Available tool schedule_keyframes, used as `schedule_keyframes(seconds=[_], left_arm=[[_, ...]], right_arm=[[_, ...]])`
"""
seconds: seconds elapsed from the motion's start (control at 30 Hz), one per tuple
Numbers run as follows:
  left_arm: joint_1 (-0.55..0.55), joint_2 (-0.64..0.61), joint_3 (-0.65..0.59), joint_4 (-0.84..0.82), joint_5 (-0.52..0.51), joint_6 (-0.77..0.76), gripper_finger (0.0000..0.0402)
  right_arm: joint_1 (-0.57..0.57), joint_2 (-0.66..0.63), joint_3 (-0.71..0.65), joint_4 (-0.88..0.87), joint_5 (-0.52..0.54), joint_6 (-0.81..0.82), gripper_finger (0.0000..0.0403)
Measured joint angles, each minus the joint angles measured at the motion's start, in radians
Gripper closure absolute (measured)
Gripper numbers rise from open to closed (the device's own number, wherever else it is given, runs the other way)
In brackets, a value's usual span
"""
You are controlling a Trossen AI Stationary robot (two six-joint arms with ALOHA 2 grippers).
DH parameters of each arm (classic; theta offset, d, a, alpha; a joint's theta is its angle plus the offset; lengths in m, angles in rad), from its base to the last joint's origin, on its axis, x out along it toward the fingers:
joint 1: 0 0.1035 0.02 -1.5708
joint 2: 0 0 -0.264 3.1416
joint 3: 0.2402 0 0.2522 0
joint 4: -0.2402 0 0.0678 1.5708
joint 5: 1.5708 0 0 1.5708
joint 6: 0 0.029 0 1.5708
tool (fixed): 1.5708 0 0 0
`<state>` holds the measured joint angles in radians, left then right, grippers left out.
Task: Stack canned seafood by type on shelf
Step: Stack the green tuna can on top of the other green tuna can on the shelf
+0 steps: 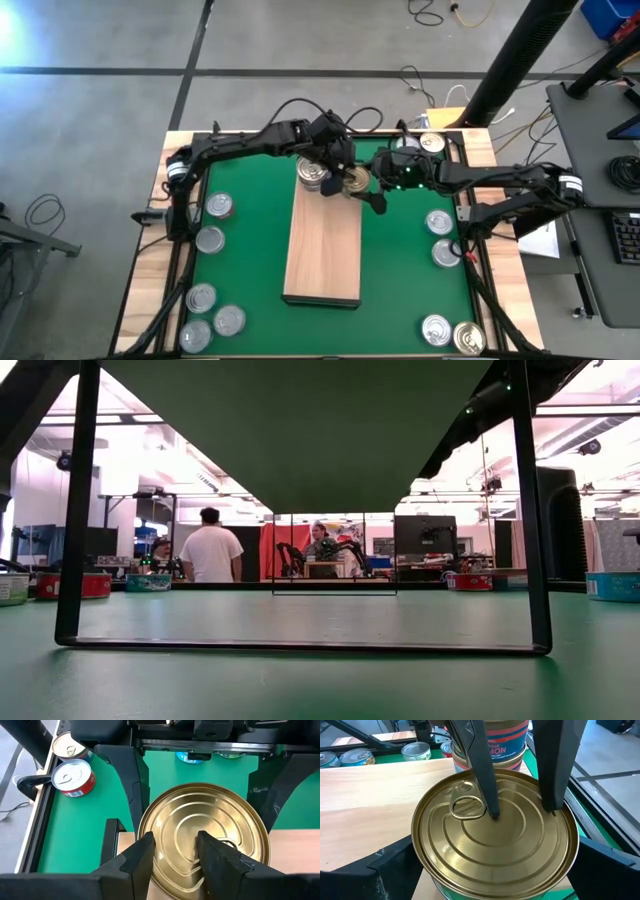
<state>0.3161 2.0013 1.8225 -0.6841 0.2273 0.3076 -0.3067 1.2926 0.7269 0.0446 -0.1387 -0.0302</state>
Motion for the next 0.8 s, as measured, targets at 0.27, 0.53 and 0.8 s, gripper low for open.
schedule_keyframes(seconds=[0.27,0.53,0.8], left_arm=[[0.003,-0.028,0.006,0.002,0.109,0.09,0.0259],[-0.003,-0.005,-0.006,0.105,0.179,0.079,0.0297],[-0.014,0.003,-0.016,0.057,0.158,0.053,0.0346]], right_arm=[[-0.001,0.096,0.001,0.114,-0.007,-0.01,0.0003],[-0.001,0.103,-0.003,0.17,-0.005,-0.014,0.0003],[0.001,0.104,0.0,0.169,-0.004,-0.022,0.0003]])
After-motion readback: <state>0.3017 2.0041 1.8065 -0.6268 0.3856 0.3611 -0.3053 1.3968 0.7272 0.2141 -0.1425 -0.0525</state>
